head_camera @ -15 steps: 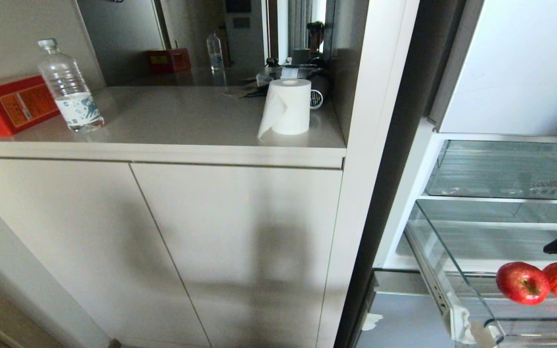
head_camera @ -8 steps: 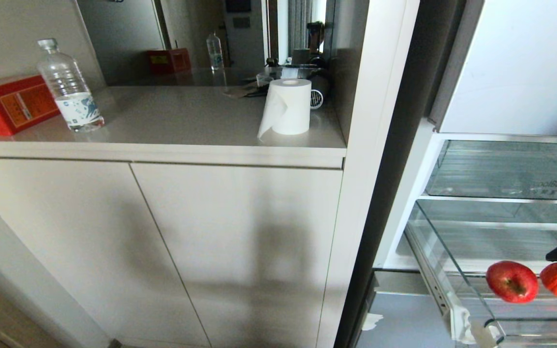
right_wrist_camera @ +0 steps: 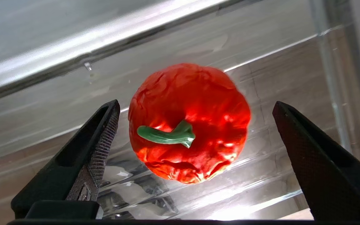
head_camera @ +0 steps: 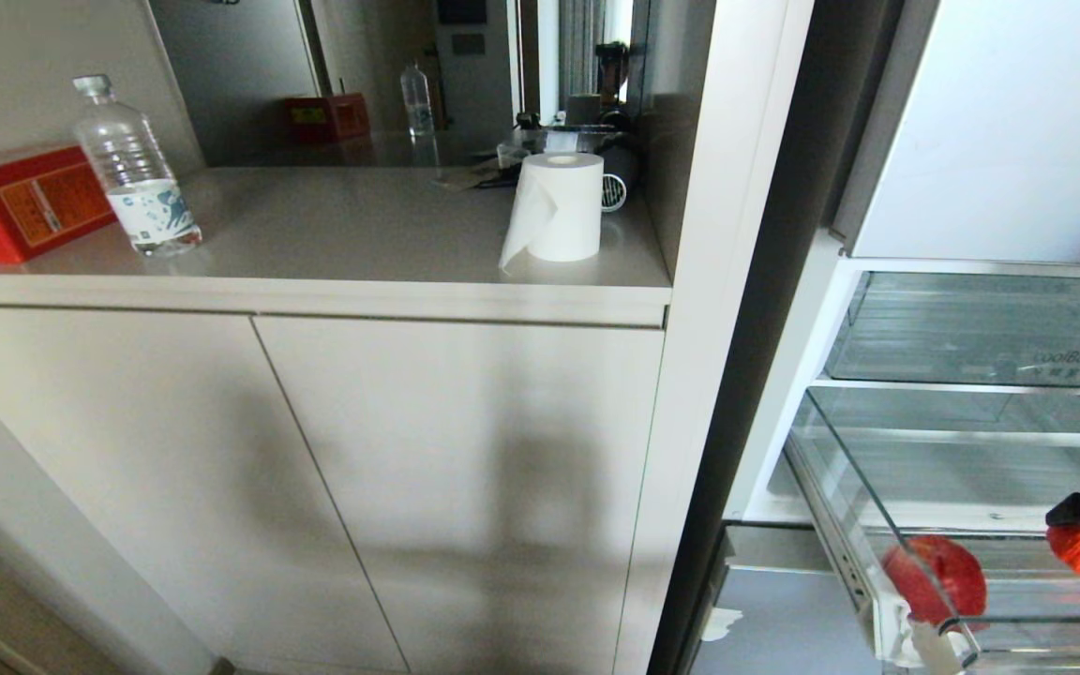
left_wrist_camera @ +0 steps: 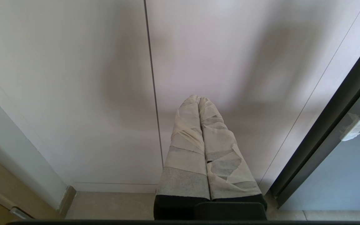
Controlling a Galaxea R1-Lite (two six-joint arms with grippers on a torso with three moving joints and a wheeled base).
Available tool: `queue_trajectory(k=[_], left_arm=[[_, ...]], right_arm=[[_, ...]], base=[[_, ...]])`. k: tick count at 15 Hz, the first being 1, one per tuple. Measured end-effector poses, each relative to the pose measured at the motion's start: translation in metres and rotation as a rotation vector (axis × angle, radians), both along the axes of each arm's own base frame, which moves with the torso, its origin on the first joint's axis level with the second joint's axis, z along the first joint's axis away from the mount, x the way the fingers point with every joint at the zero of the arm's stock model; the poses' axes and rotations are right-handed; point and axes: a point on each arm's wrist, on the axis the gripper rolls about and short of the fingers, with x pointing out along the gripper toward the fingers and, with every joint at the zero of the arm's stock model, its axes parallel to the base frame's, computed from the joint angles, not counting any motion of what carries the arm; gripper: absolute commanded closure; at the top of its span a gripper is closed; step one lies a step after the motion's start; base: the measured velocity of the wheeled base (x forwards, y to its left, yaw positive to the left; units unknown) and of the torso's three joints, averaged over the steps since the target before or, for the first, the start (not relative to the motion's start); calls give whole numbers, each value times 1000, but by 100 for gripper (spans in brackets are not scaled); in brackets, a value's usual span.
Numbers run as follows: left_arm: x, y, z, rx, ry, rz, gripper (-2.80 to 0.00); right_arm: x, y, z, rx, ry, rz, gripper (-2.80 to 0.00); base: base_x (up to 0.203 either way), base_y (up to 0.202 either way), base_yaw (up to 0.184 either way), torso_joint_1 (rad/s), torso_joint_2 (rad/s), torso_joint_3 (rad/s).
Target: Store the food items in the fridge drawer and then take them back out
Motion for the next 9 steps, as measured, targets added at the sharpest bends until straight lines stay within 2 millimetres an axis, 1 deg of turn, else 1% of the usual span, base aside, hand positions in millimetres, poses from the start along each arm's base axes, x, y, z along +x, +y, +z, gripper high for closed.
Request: queue_trajectory(k=[5,8,9], left_arm=[[0,0,0,0,0,0,0],[0,0,0,0,0,0,0],[0,0,0,0,0,1,0]], right_arm=[[1,0,-10,19,30,2,-280],[1,0,-13,20,40,10,-280],[2,0,-14,21,42,10,0]], base=[[0,0,0,0,0,0],[0,0,0,0,0,0],[0,0,0,0,0,0]])
